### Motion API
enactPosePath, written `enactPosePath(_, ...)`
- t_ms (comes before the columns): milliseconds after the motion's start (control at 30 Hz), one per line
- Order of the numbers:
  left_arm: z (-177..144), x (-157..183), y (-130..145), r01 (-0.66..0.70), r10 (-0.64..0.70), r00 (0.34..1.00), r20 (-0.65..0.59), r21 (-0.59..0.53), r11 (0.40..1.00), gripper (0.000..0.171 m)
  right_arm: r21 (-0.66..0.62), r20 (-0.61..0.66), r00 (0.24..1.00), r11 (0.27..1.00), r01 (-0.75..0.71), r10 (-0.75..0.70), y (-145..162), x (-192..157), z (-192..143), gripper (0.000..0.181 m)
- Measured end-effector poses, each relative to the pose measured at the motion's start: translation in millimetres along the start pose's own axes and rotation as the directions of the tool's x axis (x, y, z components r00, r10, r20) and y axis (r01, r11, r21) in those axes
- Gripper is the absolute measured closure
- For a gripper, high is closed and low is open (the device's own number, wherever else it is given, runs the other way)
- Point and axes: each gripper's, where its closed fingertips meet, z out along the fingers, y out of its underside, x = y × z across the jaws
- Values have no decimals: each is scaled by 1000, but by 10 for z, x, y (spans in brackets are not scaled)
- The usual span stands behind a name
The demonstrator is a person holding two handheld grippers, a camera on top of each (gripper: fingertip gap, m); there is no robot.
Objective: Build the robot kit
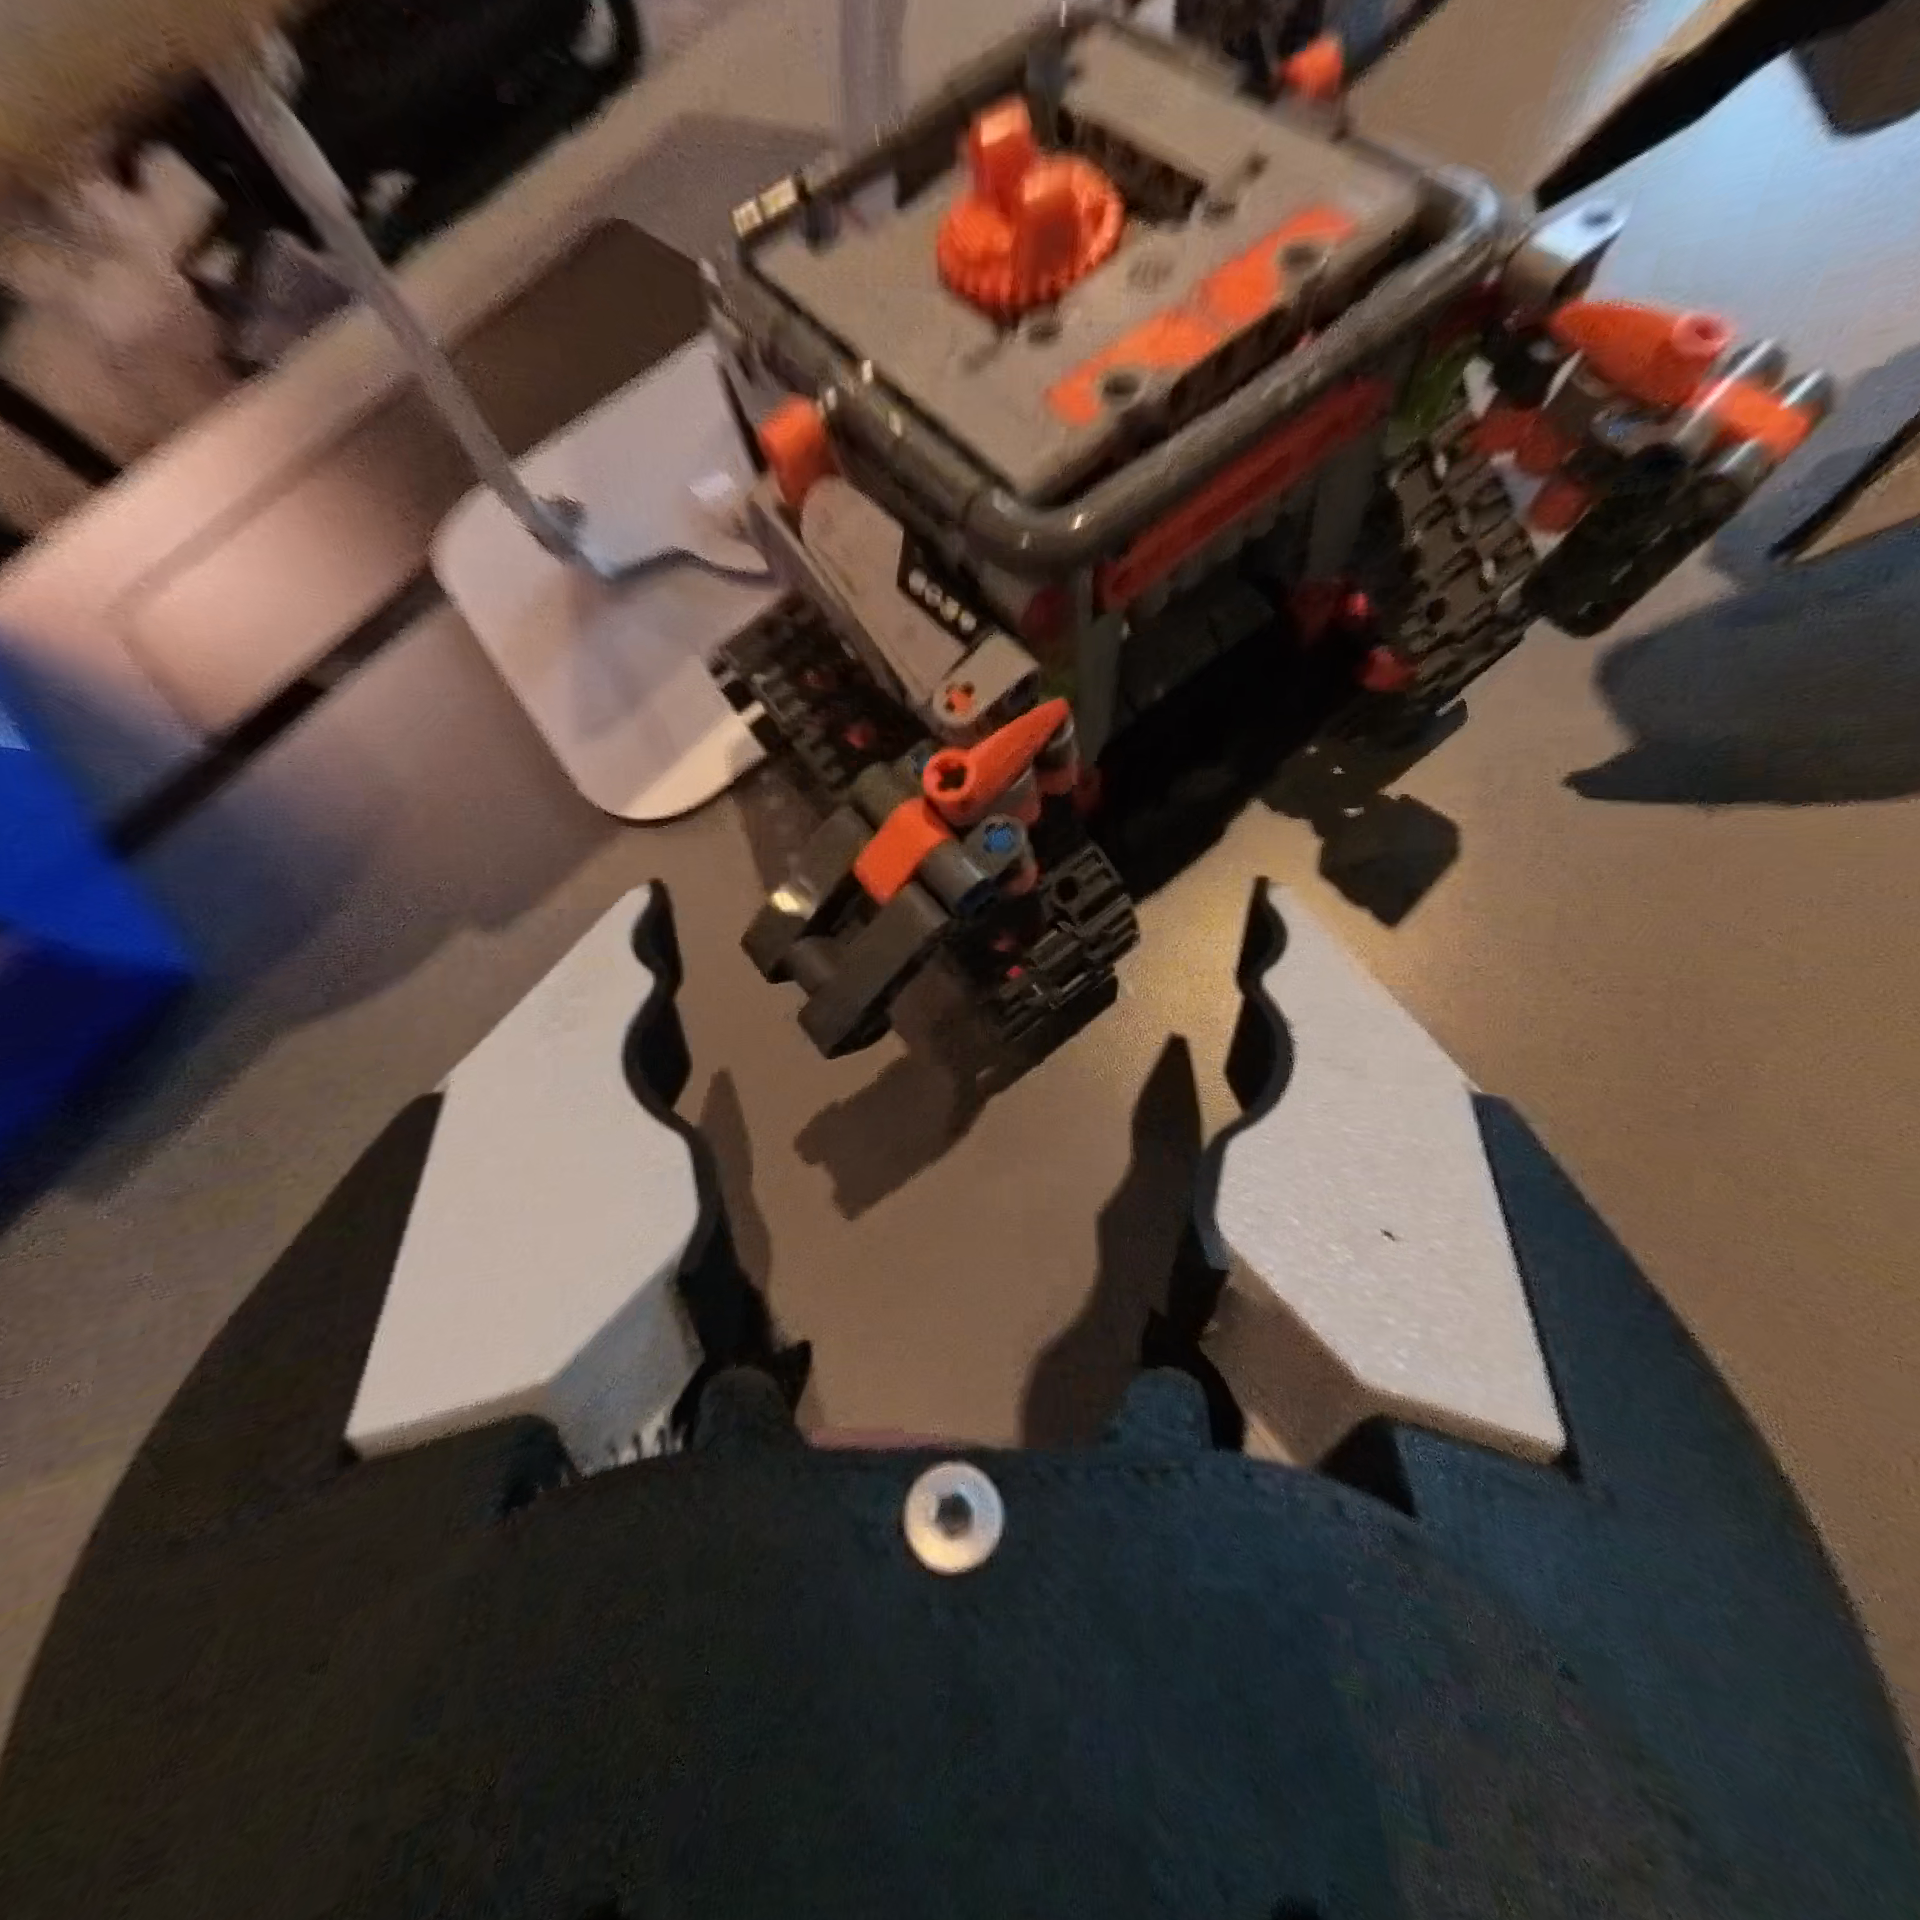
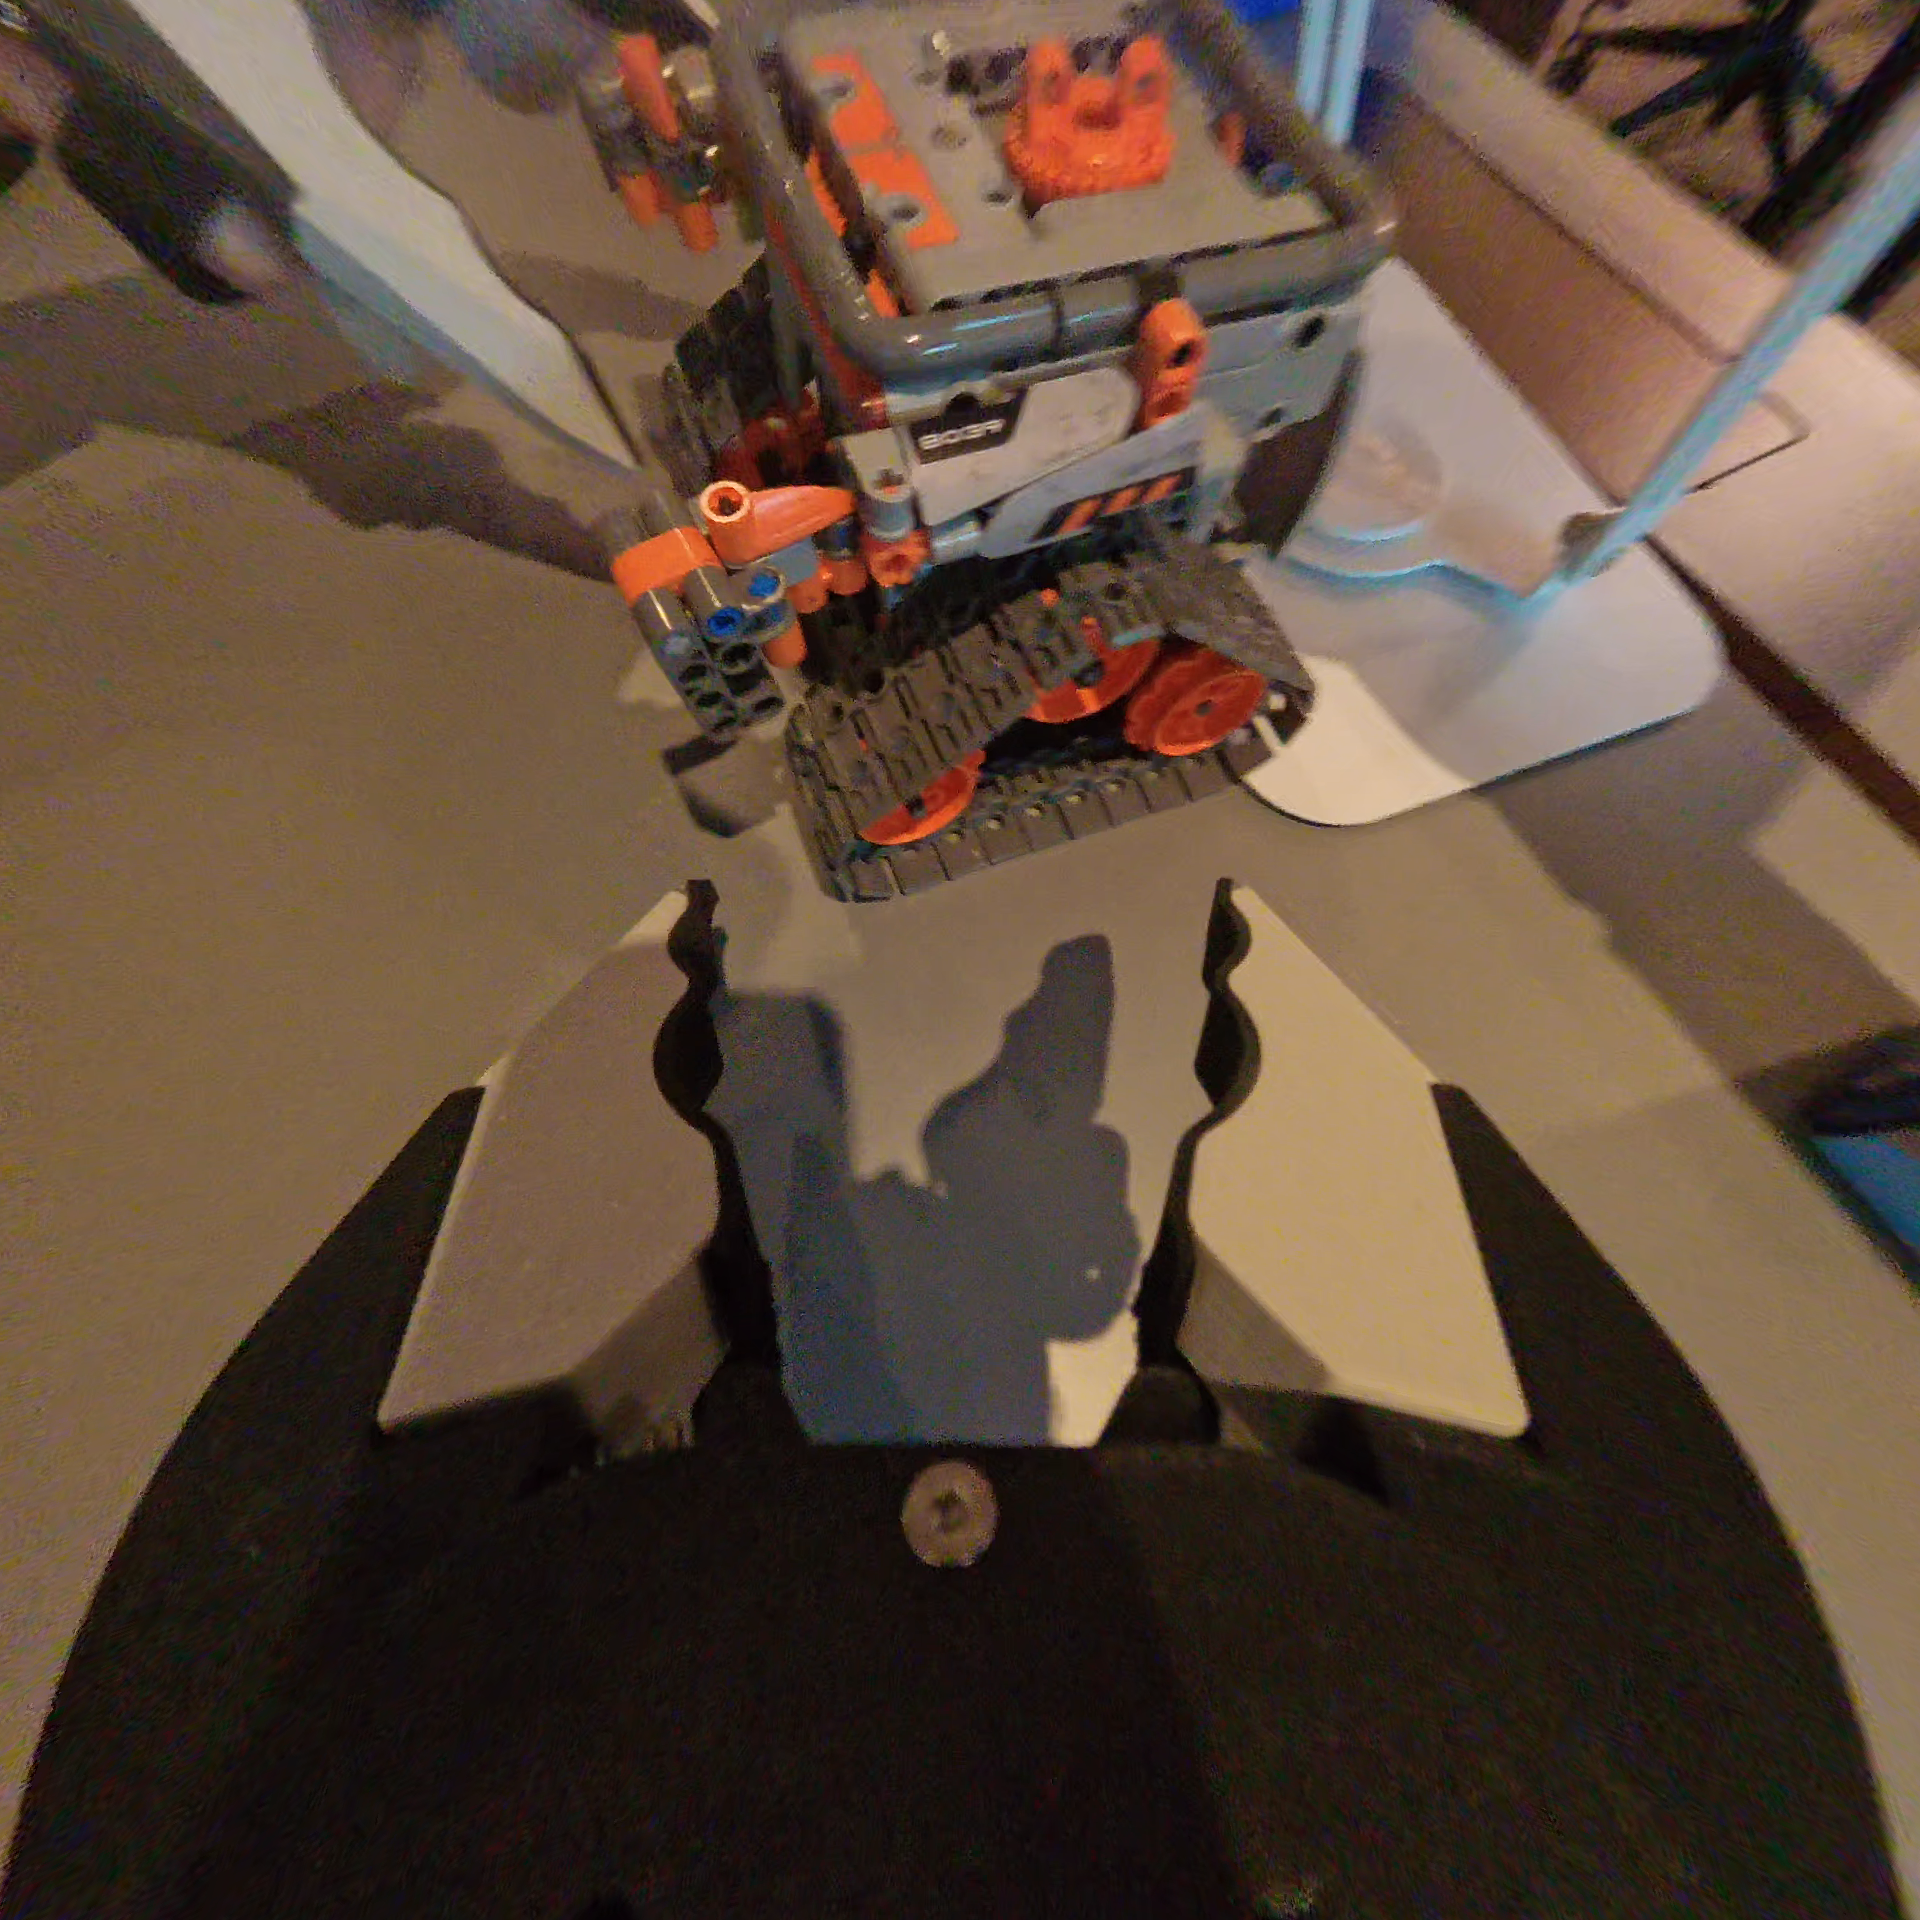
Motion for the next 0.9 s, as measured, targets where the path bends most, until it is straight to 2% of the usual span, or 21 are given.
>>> enactPosePath(100,255,48,191,48,-51,991,-124,-31,998,82,-46,30,999,999,-11,12,25,-107,236,93)
enactPosePath(167,362,101,236,52,-56,983,-175,-31,998,88,-61,58,998,998,-25,29,31,-169,376,92)
enactPosePath(200,398,159,247,48,-54,977,-207,-35,998,96,-54,61,997,998,-36,39,13,-176,421,94)
enactPosePath(267,460,190,282,29,-43,977,-211,-68,997,101,-24,64,997,999,-36,38,-37,-179,478,111)
enactPosePath(300,461,226,250,19,-32,973,-228,-55,998,104,-22,79,996,999,-38,39,-46,-199,498,120)
enactPosePath(333,463,291,218,22,-34,965,-261,-47,999,109,-23,65,997,999,-41,42,-49,-176,507,120)
enactPosePath(367,482,317,206,26,-39,963,-265,-52,998,111,-23,45,999,999,-28,29,-42,-131,499,130)
enactPosePath(467,507,383,162,21,-32,961,-275,-44,999,112,-30,81,996,999,-41,43,1,-91,428,135)
enactPosePath(667,607,754,15,-73,47,949,-311,-71,995,112,-91,97,995,996,-17,26,247,70,47,136)
enactPosePath(767,736,1070,-119,-161,125,941,-316,-92,983,117,-104,81,996,994,-18,26,488,223,-257,136)
enactPosePath(900,943,1595,-376,-202,169,931,-324,-72,977,120,-120,75,997,993,-14,23,873,400,-732,136)
